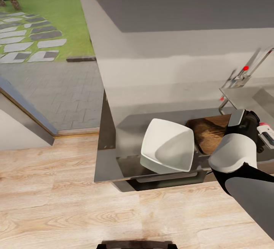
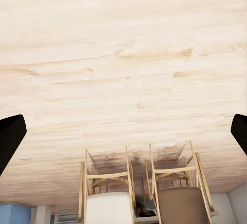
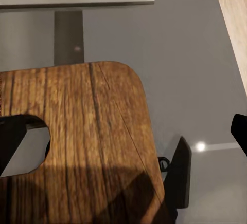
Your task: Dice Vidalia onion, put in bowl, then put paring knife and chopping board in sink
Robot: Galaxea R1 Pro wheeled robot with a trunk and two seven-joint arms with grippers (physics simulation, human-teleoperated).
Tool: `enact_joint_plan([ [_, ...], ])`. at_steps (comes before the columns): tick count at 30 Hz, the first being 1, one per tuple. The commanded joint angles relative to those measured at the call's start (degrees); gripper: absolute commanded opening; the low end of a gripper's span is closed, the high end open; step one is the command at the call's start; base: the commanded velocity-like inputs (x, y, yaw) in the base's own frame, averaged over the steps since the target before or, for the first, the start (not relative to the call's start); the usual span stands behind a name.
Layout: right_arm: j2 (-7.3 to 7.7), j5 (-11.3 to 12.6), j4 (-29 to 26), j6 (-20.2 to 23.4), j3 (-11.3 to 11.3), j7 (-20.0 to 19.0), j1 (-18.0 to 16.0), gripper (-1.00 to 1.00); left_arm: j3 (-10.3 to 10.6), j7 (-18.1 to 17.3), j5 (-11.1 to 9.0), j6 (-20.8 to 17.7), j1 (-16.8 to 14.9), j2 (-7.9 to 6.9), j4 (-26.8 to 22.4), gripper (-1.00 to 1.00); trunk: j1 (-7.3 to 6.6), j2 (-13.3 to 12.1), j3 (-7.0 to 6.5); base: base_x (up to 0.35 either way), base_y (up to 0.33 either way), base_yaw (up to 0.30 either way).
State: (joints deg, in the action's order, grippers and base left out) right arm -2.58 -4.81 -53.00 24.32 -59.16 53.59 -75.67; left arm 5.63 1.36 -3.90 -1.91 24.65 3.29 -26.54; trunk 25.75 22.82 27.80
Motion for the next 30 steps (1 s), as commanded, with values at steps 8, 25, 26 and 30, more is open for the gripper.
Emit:
enact_joint_plan([
  [8,-0.06,-0.5,-0.1,0.6,-0.2,-0.1,-0.1,1.00,0.3,0.1,-0.4,-0.2,0.0,-0.04,-0.2,1.00,0.04,0.1,0.08,0.000,0.000,0.000],
  [25,-0.14,-0.4,-0.1,0.6,-0.1,-0.1,-0.1,1.00,0.3,0.1,-0.4,-0.2,0.1,-0.04,0.1,1.00,0.04,0.1,-1.17,0.000,0.000,0.000],
  [26,-0.15,-0.4,-0.1,0.6,-0.1,-0.1,-0.1,1.00,0.3,0.1,-0.4,-0.2,0.1,-0.04,0.0,1.00,0.04,0.1,-1.26,0.000,0.000,0.000],
  [30,-0.15,-0.4,-0.1,0.6,-0.1,-0.1,-0.1,1.00,0.3,0.1,-0.4,-0.2,0.1,-0.04,0.0,1.00,0.04,0.1,-1.62,0.000,0.000,0.000],
])
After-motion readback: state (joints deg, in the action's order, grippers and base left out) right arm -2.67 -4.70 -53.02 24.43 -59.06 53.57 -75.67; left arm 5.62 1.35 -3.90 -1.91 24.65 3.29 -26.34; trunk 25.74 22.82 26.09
